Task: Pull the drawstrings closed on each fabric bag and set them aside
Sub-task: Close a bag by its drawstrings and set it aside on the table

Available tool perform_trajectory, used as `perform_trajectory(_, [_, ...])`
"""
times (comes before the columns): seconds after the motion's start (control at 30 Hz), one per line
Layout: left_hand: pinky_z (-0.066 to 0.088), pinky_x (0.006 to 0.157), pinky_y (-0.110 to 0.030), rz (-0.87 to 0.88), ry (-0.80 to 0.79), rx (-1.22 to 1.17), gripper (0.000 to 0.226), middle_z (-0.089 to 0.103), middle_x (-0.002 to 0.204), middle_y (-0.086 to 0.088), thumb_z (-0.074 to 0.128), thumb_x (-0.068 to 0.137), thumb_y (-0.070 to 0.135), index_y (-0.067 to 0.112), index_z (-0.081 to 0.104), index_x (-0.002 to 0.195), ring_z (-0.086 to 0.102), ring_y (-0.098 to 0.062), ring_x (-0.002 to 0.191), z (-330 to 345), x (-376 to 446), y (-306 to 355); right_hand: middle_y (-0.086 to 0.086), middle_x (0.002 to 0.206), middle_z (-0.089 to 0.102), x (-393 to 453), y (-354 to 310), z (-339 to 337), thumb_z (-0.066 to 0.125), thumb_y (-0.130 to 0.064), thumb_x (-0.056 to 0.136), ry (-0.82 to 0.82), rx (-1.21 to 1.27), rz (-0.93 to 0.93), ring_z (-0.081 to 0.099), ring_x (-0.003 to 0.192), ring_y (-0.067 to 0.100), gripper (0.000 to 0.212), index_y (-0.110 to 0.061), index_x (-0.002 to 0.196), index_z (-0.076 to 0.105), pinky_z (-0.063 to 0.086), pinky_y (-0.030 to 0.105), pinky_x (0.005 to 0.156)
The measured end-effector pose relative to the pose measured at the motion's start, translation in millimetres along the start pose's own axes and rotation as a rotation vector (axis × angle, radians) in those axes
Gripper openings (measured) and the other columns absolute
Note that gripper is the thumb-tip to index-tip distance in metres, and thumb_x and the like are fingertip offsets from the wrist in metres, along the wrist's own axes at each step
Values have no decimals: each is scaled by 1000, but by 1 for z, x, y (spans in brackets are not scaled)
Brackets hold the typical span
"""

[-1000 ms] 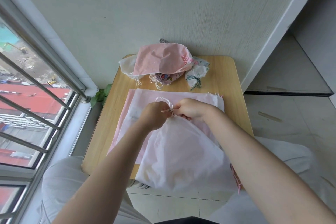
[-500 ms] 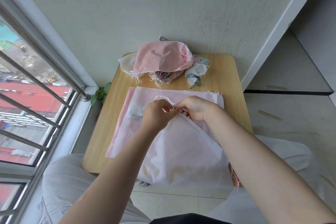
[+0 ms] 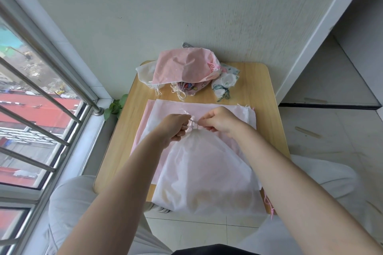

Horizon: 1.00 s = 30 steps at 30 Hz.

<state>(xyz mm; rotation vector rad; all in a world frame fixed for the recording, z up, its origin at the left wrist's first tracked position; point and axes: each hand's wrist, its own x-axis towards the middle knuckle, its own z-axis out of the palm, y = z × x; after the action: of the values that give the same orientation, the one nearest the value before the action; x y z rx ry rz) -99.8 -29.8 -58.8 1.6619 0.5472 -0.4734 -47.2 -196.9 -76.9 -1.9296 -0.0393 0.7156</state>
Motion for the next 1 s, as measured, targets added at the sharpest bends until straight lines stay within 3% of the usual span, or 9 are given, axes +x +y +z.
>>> perform_trajectory(0.17, [18,43,-21,-19,186,192,29,32,55,-1,55,92,20,14,46,65,24,-14,44,-20,2,-22,1,85,64,9,14,-9,73,-22,86,249,-342,-6,59,82,17,17,-12,79,62,42,26,72])
perform_trajectory(0.33, [27,49,-23,77,339,291,26,43,62,1,67,78,12,15,46,63,36,-15,53,-15,7,-26,-5,82,61,4,8,-8,73,-21,86,205,-377,-55,56,78,10,19,-4,90,67,40,22,63])
perform_trajectory(0.4, [40,56,-23,196,296,340,9,56,80,2,71,80,17,19,63,84,50,-13,66,-14,8,-18,-8,77,61,2,4,-9,75,-21,84,199,-327,-86,56,75,9,19,-4,89,69,40,21,61])
perform_trajectory(0.5, [43,66,-19,265,25,558,30,59,95,4,78,80,32,25,71,108,55,-10,80,-5,7,3,-9,77,64,2,-8,-10,77,-23,81,178,-259,-126,57,73,5,16,-9,88,72,41,17,60])
perform_trajectory(0.67, [42,66,-22,258,-24,911,35,63,92,-1,76,80,38,13,73,103,53,-13,80,18,18,29,-8,84,65,6,-22,-15,79,-25,78,262,-210,-217,58,85,11,15,-16,86,71,40,20,66])
perform_trajectory(0.77, [44,73,-28,280,139,849,29,63,90,-2,74,83,35,10,71,98,54,-17,83,13,28,42,-5,96,57,4,-31,-34,80,-43,73,101,-379,-80,56,90,16,49,-15,107,61,44,27,71])
perform_trajectory(0.87, [42,67,-28,323,285,680,20,54,73,3,72,84,30,11,68,81,53,-19,76,1,38,51,6,75,57,7,-50,-48,72,-34,82,-166,-809,184,49,58,23,34,-6,99,64,37,24,51])
perform_trajectory(0.93, [37,57,-27,357,346,548,25,49,64,4,71,85,28,14,59,67,49,-19,65,-6,44,59,8,68,60,16,-70,-50,60,-13,88,-59,-935,218,52,53,21,15,-3,99,63,38,23,50])
perform_trajectory(1.0, [35,47,-24,370,409,354,24,49,60,3,67,87,27,15,57,69,46,-18,51,-14,49,69,14,88,67,30,-88,-48,53,-3,89,178,-889,73,65,72,25,28,-1,116,58,46,27,59])
